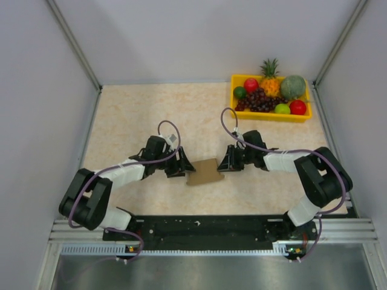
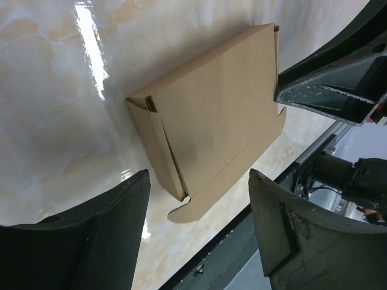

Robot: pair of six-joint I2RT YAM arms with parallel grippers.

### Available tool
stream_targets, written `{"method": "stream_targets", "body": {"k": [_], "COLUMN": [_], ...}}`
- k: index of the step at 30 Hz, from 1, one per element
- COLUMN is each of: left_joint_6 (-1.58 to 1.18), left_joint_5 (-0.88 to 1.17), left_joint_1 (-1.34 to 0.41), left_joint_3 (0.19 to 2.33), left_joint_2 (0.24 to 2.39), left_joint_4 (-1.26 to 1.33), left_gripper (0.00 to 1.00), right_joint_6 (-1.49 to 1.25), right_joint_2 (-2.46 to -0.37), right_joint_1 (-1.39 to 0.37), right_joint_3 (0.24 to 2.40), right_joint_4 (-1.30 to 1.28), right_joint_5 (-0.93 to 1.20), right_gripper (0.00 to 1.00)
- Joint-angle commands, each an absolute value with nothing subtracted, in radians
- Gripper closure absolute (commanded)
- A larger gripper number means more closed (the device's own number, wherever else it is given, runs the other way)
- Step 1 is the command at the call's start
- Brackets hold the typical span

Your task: Fold the paper box

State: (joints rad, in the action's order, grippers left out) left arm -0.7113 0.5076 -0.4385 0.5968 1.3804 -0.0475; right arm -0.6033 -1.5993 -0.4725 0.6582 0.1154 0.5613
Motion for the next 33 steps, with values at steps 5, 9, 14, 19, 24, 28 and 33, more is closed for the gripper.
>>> {"method": "stream_targets", "body": {"k": [5,9,14,19,24,28,33], "left_joint_6": [-0.844,-0.865,-0.862,-0.865,-0.845,-0.845,-0.856], "left_joint_5": [0.614,0.621,0.623,0.644,0.650,0.661,0.676], "left_joint_1": [-0.443,-0.445,-0.460,-0.462,-0.463,-0.463,-0.463], "left_joint_3": [0.537,0.534,0.517,0.522,0.532,0.549,0.564], "left_joint_2": [1.453,1.448,1.433,1.445,1.413,1.405,1.404], "left_joint_4": [0.183,0.163,0.153,0.184,0.152,0.129,0.104], "left_gripper": [0.32,0.33,0.47,0.65,0.80,0.89,1.00], "right_joint_6": [-0.666,-0.705,-0.686,-0.635,-0.629,-0.609,-0.580], "right_joint_2": [-1.635,-1.649,-1.638,-1.640,-1.618,-1.605,-1.574], "right_joint_1": [-0.463,-0.465,-0.465,-0.483,-0.485,-0.483,-0.482], "right_joint_3": [0.723,0.727,0.697,0.684,0.712,0.744,0.755], "right_joint_4": [0.120,0.129,0.176,0.176,0.121,0.066,0.032], "right_joint_5": [0.683,0.710,0.697,0.663,0.664,0.673,0.660], "right_gripper": [0.79,0.79,0.82,0.81,0.80,0.77,0.65]}}
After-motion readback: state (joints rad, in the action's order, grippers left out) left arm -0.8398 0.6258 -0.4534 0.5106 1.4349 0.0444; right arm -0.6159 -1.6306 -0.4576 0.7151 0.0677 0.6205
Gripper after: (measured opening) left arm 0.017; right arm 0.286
